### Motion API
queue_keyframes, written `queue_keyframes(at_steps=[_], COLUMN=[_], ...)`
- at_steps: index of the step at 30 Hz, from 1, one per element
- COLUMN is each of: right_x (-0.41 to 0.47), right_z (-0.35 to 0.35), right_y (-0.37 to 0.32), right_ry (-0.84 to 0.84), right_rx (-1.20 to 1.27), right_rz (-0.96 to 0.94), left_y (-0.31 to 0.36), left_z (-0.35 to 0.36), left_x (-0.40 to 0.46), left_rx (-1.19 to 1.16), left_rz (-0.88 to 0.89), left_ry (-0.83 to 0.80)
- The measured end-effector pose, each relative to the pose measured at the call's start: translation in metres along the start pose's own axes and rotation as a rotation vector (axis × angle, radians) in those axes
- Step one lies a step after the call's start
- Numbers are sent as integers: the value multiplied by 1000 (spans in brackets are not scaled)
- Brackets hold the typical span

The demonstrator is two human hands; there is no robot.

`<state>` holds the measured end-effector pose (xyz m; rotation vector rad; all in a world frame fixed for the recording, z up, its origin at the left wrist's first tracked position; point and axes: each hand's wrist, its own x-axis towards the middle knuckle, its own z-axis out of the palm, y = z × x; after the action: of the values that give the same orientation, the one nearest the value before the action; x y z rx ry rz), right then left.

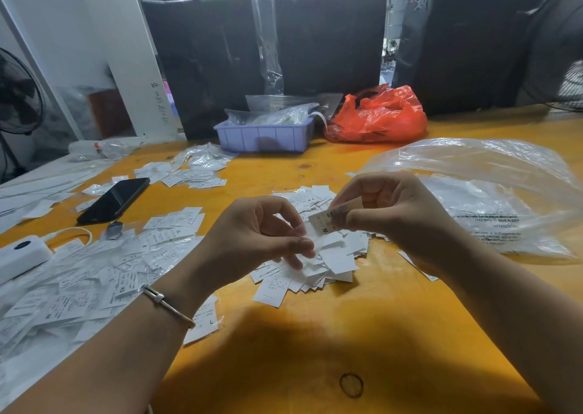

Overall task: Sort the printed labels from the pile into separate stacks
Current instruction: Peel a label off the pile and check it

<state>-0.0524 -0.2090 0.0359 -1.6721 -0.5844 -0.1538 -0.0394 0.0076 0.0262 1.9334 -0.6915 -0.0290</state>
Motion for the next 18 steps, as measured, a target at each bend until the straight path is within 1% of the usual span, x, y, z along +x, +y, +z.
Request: queue_keyframes(at_steps=[3,9,14,18], right_x=[-1,0,0,2], right_z=[2,0,2,-2], right_y=[1,0,2,3], right_ry=[-37,3,-83,-95], right_rx=[-28,-40,-170,-144], right_rz=[17,-7,15,64], left_y=[0,-1,-1,0], left_z=[0,2,3,3], left_x=[0,0,1,1], left_rx=[-6,0,9,9], left_rz=[-11,-49,-73,-81], left_ry=[-11,-69,-95,-89])
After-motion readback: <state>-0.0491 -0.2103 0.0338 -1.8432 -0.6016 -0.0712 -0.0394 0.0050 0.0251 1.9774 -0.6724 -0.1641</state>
